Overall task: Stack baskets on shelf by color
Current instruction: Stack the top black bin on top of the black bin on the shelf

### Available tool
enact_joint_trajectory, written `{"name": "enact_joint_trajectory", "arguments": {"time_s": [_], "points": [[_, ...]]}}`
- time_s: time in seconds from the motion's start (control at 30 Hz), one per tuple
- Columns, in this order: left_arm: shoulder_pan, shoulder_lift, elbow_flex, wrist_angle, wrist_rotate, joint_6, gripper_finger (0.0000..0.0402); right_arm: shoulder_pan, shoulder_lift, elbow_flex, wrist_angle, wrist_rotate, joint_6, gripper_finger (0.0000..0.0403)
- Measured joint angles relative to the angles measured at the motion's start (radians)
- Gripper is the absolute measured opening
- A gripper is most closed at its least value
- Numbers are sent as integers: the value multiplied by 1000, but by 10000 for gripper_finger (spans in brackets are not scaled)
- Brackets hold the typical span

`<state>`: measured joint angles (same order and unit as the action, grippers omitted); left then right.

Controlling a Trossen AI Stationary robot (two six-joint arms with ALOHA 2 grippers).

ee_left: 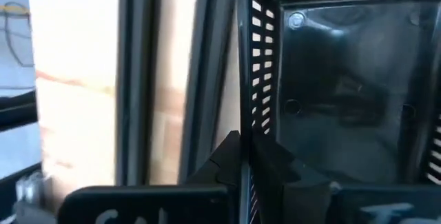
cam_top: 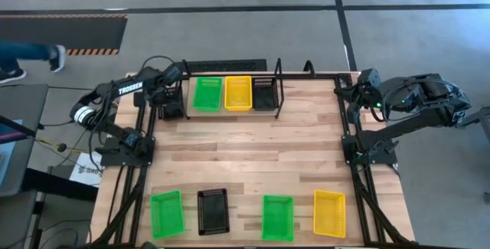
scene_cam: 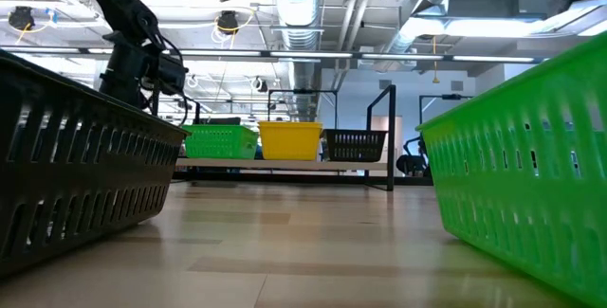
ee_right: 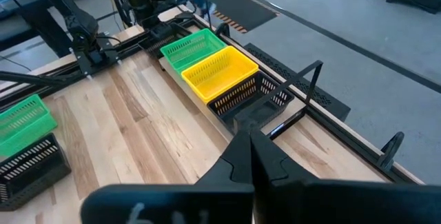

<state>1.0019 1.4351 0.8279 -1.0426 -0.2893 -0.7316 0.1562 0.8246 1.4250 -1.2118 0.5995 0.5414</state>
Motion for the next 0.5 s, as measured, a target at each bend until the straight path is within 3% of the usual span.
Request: {"name": "enact_joint_trajectory", "arguments": {"time_s": [0.27,0.5], "points": [[-4,-272,36,-180,-81,-80,0,0,0,0,0,0,-11,1],[-53,-551,110,-280,-82,-153,0,0,0,0,0,0,-19,1]]}}
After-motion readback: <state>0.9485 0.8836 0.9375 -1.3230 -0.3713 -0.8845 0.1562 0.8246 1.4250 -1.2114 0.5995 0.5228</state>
